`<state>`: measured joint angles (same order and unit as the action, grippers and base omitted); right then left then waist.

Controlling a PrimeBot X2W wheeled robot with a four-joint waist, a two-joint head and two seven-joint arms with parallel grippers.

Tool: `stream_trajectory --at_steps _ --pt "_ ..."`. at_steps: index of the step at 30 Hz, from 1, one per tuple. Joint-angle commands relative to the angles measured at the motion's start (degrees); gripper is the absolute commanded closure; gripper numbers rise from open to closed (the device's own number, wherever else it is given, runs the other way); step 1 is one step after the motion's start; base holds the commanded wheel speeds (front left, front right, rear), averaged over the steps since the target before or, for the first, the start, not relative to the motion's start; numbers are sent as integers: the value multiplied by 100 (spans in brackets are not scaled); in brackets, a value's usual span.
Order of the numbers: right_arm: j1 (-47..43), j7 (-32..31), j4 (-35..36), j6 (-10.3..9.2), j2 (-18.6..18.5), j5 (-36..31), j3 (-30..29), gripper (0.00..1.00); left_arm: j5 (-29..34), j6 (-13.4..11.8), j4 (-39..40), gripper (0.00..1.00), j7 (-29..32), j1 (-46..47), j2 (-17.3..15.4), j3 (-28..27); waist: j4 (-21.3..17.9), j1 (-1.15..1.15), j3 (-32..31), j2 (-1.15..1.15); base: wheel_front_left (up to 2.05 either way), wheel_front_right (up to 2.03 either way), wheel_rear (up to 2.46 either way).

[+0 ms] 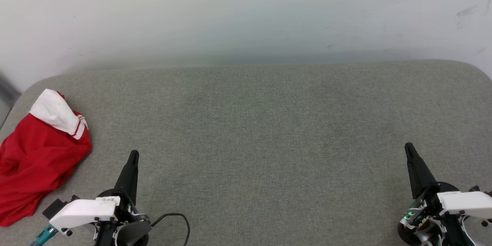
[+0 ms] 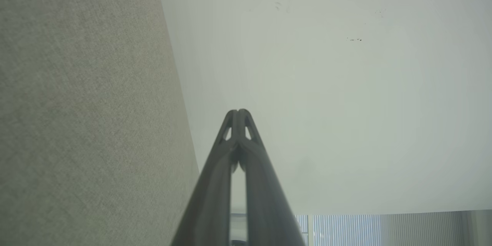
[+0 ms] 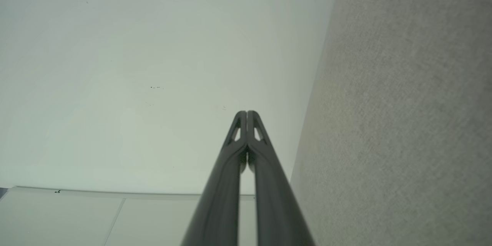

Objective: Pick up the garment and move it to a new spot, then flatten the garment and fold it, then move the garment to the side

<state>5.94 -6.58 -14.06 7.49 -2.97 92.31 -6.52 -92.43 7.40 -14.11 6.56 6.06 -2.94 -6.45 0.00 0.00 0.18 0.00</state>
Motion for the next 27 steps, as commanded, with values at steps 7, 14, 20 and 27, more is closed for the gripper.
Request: stream_trajectory --at_steps 7,14,20,27 --pt "60 -1 -6 0 19 21 0 100 8 18 -1 100 10 42 7 -16 0 0 0 0 0 0 0" --pt "60 -1 -6 0 19 21 0 100 8 18 -1 100 10 42 7 -16 0 0 0 0 0 0 0" --pt "60 -1 -6 0 19 21 0 100 8 18 -1 100 9 42 7 -15 0 0 0 0 0 0 0" --pt "60 -1 -6 0 19 21 1 100 7 18 -1 100 9 41 7 -15 0 0 0 0 0 0 0"
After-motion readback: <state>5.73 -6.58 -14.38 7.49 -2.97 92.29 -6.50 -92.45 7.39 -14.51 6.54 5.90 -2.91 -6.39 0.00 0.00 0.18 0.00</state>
